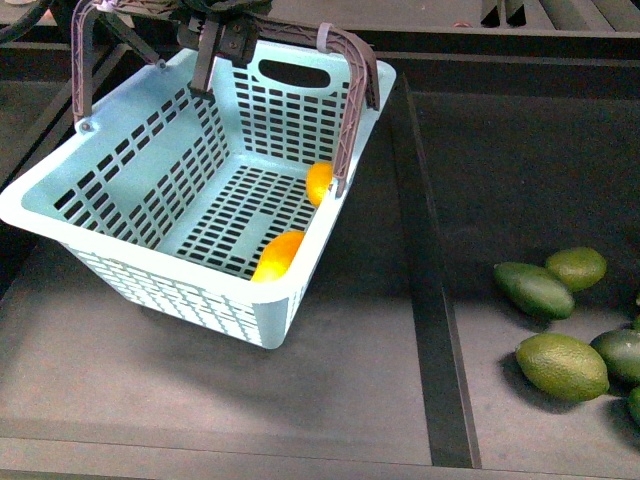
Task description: Pick lemon and mango into basket
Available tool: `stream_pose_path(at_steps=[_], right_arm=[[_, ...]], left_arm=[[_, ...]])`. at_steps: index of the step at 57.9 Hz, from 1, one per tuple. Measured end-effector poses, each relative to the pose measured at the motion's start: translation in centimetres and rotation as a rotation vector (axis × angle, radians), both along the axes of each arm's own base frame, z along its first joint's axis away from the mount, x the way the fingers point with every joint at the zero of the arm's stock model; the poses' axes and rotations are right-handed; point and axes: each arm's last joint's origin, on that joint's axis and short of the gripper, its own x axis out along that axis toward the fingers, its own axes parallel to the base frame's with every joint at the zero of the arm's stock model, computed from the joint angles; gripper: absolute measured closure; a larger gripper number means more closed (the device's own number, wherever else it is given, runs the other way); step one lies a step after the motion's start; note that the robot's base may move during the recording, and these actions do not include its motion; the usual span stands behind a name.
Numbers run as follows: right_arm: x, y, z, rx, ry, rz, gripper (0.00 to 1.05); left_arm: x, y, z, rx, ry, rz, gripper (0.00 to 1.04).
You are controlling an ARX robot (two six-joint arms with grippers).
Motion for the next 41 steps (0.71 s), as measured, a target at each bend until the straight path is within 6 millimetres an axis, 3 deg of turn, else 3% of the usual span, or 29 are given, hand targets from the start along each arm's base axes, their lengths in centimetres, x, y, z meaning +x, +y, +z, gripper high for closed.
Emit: stream_pose_path(at_steps=[23, 37, 41], right_arm=[[0.0, 0.0, 0.0, 0.0, 0.0, 0.0, 0.09], [0.0, 0.0, 0.0, 0.0, 0.0, 0.0, 0.09], [0.0, 0.0, 0.0, 0.0, 0.0, 0.0, 0.09]], left_arm=[[0.02, 0.05, 0.0, 0.001, 0.0, -0.001, 0.07], [0.0, 0.05, 0.01, 0.005, 0.002, 0.004, 0.07], [-0.25, 0.28, 0.3, 0.032, 0.08, 0.113, 0.07]])
